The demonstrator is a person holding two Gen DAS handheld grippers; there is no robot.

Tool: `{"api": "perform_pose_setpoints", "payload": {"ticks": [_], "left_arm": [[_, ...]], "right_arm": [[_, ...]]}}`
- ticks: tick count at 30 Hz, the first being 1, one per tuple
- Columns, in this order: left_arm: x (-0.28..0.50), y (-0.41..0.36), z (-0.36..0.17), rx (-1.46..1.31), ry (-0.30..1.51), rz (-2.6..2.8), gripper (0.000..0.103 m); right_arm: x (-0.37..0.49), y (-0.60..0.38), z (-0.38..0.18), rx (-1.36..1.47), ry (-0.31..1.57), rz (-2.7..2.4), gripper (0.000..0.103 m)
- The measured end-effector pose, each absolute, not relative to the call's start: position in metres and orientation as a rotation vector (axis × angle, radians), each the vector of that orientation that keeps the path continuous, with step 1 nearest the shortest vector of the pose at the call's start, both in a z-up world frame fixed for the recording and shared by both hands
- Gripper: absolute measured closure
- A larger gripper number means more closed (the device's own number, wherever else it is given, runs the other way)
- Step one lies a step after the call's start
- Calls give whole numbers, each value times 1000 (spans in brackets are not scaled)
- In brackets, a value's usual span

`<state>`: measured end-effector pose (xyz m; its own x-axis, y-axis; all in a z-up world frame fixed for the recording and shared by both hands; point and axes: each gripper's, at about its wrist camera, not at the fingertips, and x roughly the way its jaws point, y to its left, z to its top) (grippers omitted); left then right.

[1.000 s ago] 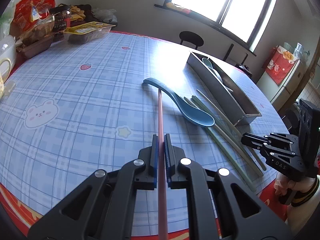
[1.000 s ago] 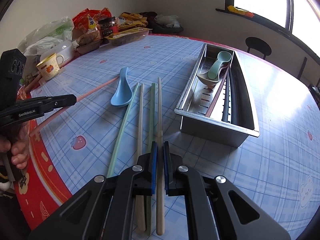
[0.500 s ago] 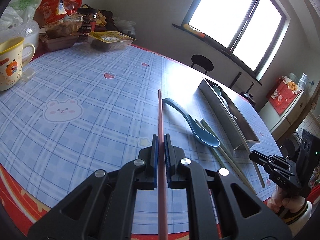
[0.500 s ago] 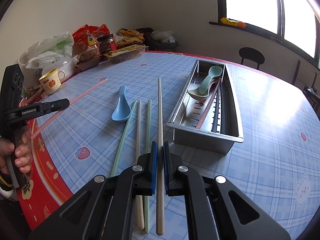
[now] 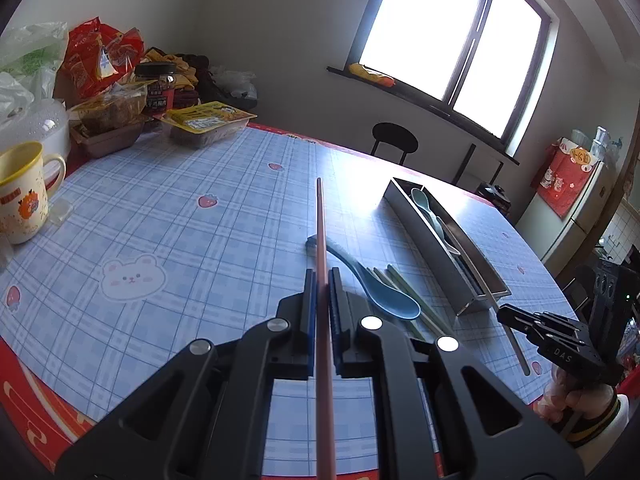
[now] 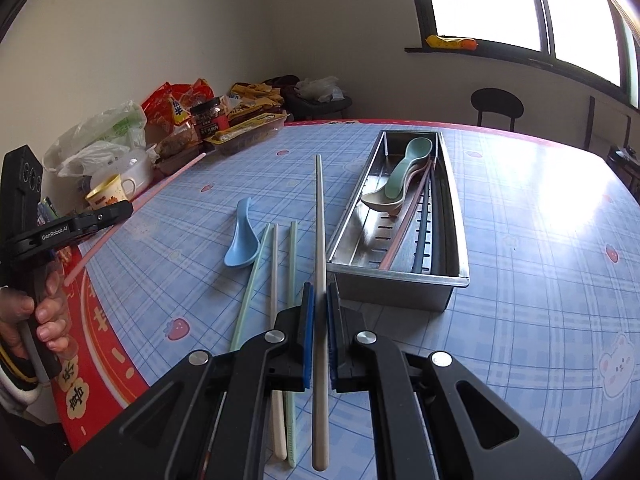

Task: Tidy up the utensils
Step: 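Carry the pink chopstick into the tray with the left tool while the right tool carries the cream one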

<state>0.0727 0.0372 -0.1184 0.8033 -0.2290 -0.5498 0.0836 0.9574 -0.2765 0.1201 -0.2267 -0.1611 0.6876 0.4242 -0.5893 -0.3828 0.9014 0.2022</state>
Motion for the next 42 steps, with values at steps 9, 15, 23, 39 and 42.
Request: {"api": "perform_pose_setpoints", "payload": {"ticks": [9, 15, 23, 39, 42], "left_arm": [[86, 21, -96, -211, 608, -178, 93], [113, -4, -76, -226, 611, -228, 93], [169, -57, -69, -225, 656, -288, 93], [285, -131, -116, -456, 880, -358, 93], [294, -131, -126, -508, 909, -348, 93]], "right_arm": [[145, -239, -134, 150, 627, 445, 97], [193, -250, -117, 266, 591, 376, 97], [223, -282, -142, 408, 602, 324, 97], [235, -294, -167, 513, 659, 270, 97], [237, -290, -170, 504, 674, 272, 97]]}}
